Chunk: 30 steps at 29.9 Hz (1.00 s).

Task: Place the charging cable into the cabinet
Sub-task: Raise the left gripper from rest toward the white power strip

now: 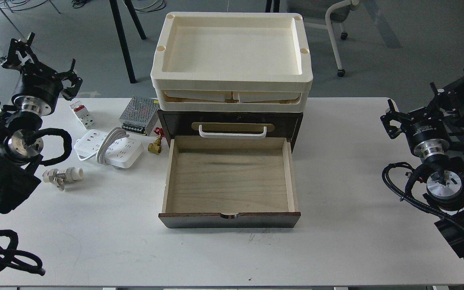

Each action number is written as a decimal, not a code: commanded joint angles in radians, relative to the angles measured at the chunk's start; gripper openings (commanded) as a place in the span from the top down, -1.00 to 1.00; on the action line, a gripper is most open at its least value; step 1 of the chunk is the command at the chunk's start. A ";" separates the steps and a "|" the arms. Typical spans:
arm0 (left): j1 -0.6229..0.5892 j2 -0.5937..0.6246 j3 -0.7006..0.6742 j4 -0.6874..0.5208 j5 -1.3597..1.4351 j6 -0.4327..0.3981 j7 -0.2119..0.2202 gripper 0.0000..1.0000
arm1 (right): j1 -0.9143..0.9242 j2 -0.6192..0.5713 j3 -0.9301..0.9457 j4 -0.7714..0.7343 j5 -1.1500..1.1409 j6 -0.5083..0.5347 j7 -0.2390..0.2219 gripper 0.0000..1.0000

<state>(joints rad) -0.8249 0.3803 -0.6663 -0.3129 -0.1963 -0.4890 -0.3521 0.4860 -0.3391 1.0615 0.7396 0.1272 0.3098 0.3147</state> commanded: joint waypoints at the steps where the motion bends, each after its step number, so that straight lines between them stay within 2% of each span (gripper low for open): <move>1: 0.001 0.000 0.001 0.000 0.000 0.000 0.004 -0.99 | -0.001 0.000 -0.002 0.000 -0.001 0.000 0.001 -0.99; 7: 0.001 0.006 -0.015 0.001 -0.006 0.000 -0.004 -0.99 | -0.001 0.000 -0.003 -0.002 -0.001 0.000 0.001 -0.99; 14: -0.008 0.100 0.005 -0.046 0.029 0.000 -0.002 -0.99 | -0.001 0.000 -0.006 -0.002 -0.001 0.000 0.001 -0.99; 21: -0.016 0.374 0.047 -0.331 0.418 0.000 -0.004 -0.99 | 0.000 0.000 -0.008 0.000 -0.001 0.000 0.003 -0.99; 27: -0.051 0.453 0.053 -0.569 0.896 0.004 -0.001 -0.99 | -0.001 0.000 -0.008 -0.002 -0.001 0.000 0.003 -0.99; 30: -0.045 0.497 0.057 -0.701 1.215 0.107 -0.001 -0.99 | 0.000 0.000 -0.006 0.001 -0.001 0.000 0.003 -0.99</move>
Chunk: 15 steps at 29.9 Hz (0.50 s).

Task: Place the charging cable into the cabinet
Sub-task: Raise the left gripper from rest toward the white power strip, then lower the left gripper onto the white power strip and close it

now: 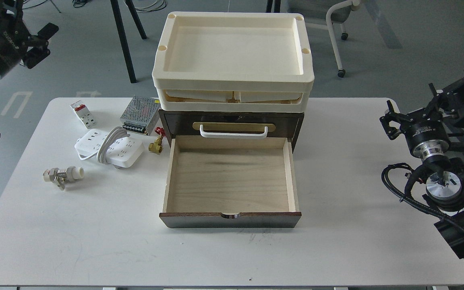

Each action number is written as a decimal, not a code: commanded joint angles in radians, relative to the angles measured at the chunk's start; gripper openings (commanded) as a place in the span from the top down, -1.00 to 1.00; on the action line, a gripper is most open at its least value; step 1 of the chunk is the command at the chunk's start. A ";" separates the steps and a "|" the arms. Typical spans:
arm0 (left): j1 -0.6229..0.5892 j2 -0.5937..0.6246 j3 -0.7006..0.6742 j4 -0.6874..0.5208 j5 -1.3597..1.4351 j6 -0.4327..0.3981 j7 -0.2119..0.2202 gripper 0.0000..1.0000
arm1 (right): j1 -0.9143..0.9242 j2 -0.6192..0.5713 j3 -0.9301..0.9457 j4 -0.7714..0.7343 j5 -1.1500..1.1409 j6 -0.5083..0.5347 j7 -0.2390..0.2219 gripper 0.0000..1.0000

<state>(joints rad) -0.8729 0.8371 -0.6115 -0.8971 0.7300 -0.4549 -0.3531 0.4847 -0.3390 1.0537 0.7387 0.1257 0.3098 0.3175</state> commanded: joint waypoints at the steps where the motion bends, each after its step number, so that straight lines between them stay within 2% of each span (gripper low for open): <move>1: 0.005 0.048 0.004 -0.134 0.398 0.096 0.000 -0.99 | 0.000 0.000 0.003 0.002 0.000 0.000 0.000 -0.99; 4: 0.011 0.054 0.004 -0.135 0.589 0.157 -0.004 -0.98 | -0.001 0.000 0.006 0.002 0.002 0.000 0.000 -0.99; 11: 0.069 0.053 0.082 -0.091 0.815 0.332 -0.003 -0.88 | 0.002 0.000 0.000 -0.001 0.000 0.003 -0.001 -0.99; 15: 0.106 0.037 0.231 0.021 0.867 0.451 -0.003 -0.88 | 0.002 0.000 -0.003 -0.001 0.000 0.005 -0.001 -0.99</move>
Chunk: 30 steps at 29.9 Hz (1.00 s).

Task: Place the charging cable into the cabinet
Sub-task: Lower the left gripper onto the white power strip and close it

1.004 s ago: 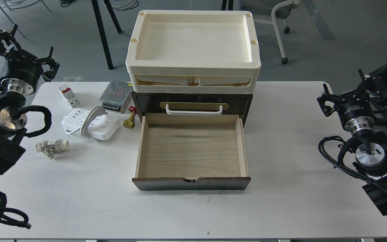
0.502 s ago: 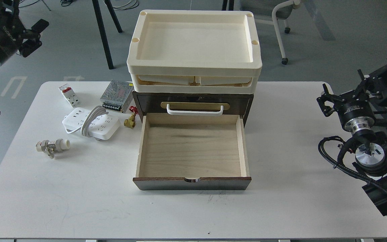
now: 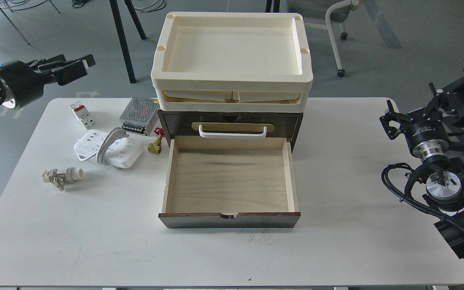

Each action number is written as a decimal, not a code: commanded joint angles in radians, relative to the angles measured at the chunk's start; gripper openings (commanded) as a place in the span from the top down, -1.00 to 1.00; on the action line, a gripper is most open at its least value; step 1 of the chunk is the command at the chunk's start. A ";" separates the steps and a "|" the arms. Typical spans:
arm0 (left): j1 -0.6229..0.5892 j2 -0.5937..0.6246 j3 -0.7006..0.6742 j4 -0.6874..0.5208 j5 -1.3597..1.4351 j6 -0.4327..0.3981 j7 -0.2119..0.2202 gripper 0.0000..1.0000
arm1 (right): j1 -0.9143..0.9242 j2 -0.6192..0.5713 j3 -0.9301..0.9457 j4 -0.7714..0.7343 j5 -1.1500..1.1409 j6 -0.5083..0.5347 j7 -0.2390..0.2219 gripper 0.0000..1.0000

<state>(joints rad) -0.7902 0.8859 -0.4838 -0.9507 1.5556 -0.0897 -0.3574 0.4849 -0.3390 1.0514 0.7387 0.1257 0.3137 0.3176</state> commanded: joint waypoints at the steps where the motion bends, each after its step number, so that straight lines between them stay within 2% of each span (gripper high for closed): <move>1: 0.023 -0.030 0.147 0.101 0.053 0.118 0.000 -0.88 | 0.001 0.000 -0.001 -0.001 0.000 0.002 0.000 -0.99; 10: 0.028 -0.205 0.385 0.245 0.063 0.244 -0.002 -0.79 | 0.001 0.000 -0.001 0.002 0.000 -0.001 0.000 -0.99; 16: 0.029 -0.318 0.433 0.394 0.061 0.275 -0.005 -0.72 | -0.003 0.000 -0.001 0.007 0.000 -0.001 0.000 -0.99; 19: 0.031 -0.349 0.436 0.426 0.061 0.283 -0.006 -0.68 | -0.005 0.000 -0.001 0.007 0.000 -0.001 0.000 -0.99; 22: 0.031 -0.369 0.462 0.444 0.060 0.284 -0.006 -0.40 | -0.009 0.000 -0.001 0.019 0.000 -0.002 0.000 -0.99; 24: 0.031 -0.396 0.468 0.487 0.058 0.284 -0.008 -0.02 | -0.012 -0.001 0.001 0.027 0.000 -0.002 0.000 -0.99; 26: 0.029 -0.424 0.468 0.532 0.054 0.286 -0.009 0.07 | -0.012 -0.002 -0.001 0.028 0.000 -0.004 0.000 -0.99; 30: 0.029 -0.440 0.467 0.550 0.043 0.284 -0.009 0.50 | -0.012 -0.002 -0.001 0.028 0.000 -0.004 0.000 -0.99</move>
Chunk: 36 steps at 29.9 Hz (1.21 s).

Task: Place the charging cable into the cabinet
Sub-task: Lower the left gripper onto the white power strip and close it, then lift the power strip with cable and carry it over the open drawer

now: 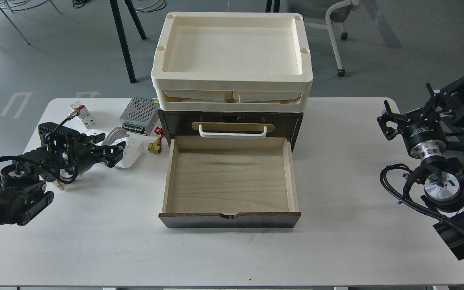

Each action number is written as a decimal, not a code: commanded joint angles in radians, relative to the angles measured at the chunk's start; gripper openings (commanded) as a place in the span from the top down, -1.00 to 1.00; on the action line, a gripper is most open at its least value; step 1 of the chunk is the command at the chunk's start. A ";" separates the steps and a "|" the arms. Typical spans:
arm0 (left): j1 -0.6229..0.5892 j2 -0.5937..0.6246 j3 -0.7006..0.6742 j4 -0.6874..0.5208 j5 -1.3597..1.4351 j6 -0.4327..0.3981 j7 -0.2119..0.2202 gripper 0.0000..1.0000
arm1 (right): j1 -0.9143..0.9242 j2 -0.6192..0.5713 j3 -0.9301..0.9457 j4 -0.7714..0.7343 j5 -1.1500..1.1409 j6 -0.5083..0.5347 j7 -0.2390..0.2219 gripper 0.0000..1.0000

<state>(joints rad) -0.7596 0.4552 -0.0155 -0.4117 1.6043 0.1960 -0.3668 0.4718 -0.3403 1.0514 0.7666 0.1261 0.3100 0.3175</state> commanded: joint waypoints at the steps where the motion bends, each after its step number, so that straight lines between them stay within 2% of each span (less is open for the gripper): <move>1: -0.001 -0.009 -0.001 0.011 -0.007 -0.003 0.000 0.62 | 0.001 0.000 -0.001 0.000 0.000 0.000 0.000 -0.99; 7: -0.009 -0.009 -0.001 0.004 -0.004 -0.001 -0.020 0.96 | -0.001 0.000 -0.001 0.000 0.000 0.000 0.000 -0.99; 15: -0.032 0.048 -0.015 -0.009 -0.013 -0.003 -0.035 0.97 | 0.001 0.001 -0.002 -0.001 0.000 0.001 0.000 -0.99; 27: -0.139 0.252 -0.020 -0.266 -0.070 -0.032 -0.041 0.97 | 0.001 0.001 -0.005 -0.001 0.000 0.004 0.000 -0.99; 31: -0.194 0.310 -0.012 -0.280 -0.069 -0.082 -0.043 0.95 | 0.001 0.001 -0.005 -0.001 0.000 0.004 0.000 -0.99; 36: -0.279 0.450 -0.007 -0.280 -0.058 -0.092 -0.053 0.93 | 0.001 0.001 -0.005 -0.001 0.000 0.004 0.000 -0.99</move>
<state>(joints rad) -0.9874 0.8245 -0.0245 -0.6906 1.5431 0.1099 -0.4113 0.4725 -0.3389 1.0461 0.7654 0.1257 0.3146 0.3175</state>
